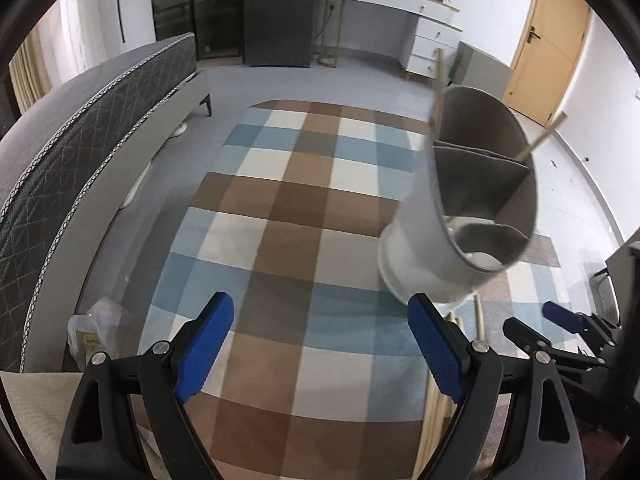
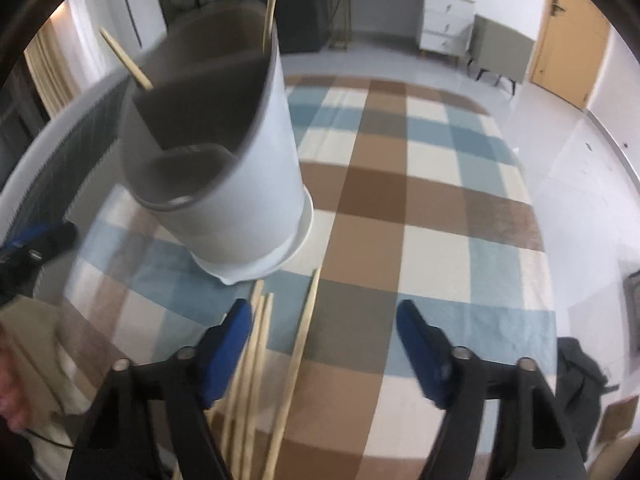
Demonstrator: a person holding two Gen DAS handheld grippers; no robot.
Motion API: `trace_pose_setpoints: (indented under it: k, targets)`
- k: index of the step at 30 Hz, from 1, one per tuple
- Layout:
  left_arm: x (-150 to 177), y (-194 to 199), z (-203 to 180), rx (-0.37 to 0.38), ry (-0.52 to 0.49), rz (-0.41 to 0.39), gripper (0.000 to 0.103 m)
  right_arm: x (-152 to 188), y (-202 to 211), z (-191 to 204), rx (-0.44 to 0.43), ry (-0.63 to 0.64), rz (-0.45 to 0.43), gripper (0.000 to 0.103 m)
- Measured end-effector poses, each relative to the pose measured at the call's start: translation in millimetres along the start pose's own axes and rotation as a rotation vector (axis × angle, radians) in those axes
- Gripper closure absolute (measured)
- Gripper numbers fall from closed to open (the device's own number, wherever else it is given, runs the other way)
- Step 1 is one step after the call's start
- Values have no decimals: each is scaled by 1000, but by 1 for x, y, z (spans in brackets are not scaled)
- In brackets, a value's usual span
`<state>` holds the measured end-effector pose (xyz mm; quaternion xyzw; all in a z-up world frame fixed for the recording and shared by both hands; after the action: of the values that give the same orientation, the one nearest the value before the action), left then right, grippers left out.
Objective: Organize utensils
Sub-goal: 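Lower the right gripper to the chopstick pile and grasp a chopstick, then lift the chopstick with the right gripper while the left gripper grasps another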
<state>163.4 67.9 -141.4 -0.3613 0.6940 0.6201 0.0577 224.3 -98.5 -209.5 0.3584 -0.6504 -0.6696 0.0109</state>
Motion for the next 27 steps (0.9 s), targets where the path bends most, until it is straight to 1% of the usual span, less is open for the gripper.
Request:
trace_pose_setpoints:
  k: [1, 3, 4, 6, 8, 9, 12, 13, 14, 15, 17, 19, 20, 21, 23, 24, 27]
  targets:
    - [-2, -1, 1, 0, 4, 2, 17, 0, -6, 0, 0, 3, 17, 38]
    - [-4, -2, 6, -3, 20, 12, 18, 1, -16, 0, -13, 4, 41, 52]
    - [-6, -3, 7, 1, 24, 16, 18, 1, -20, 0, -14, 5, 51, 53]
    - [-7, -5, 9, -8, 28, 14, 17, 1, -26, 2, -25, 5, 64, 60]
    - [-8, -5, 8, -21, 16, 4, 18, -1, -30, 4, -28, 7, 63, 61]
    - [-8, -5, 7, -21, 8, 4, 18, -2, -31, 5, -29, 8, 61, 63]
    - [-6, -7, 5, -21, -9, 12, 17, -3, -36, 7, -23, 14, 72, 67]
    - [-5, -8, 4, -24, -15, 17, 17, -3, -38, 7, -12, 19, 84, 69]
    - [-5, -10, 5, -23, -16, 22, 17, 0, -42, 7, -1, 24, 103, 75]
    - [-5, -10, 5, -23, -15, 25, 17, -2, -41, 6, 2, 23, 87, 75]
    - [-4, -12, 4, -19, -15, 34, 18, -3, -42, 6, -6, 19, 83, 76]
    - [-3, -14, 4, -20, -16, 44, 17, -5, -42, 7, 4, 29, 74, 77]
    - [-2, -15, 3, -18, -19, 50, 18, -6, -43, 9, 10, 39, 70, 79]
    - [0, -16, 2, -14, -22, 61, 18, -7, -43, 11, 7, 45, 65, 85]
    - [2, -18, 0, -15, -32, 68, 18, -9, -43, 13, 7, 51, 58, 92]
    - [3, -19, 0, -17, -38, 70, 18, -10, -44, 13, 7, 49, 55, 98]
    - [8, -22, -2, -6, -48, 99, 18, -9, -43, 7, -14, -2, 44, 99]
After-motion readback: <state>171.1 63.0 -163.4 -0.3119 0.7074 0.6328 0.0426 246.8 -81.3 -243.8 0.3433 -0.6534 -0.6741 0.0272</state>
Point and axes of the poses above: each gripper's, at about its wrist camera, not at the fingertips, and y roughly against the way its jaws point, z to its left, x to its underside, the point moved 8 cm from there along -y, roughly the way its jaws point, and after that the axes turned 14 degrees about y, right-handed, at the moved point
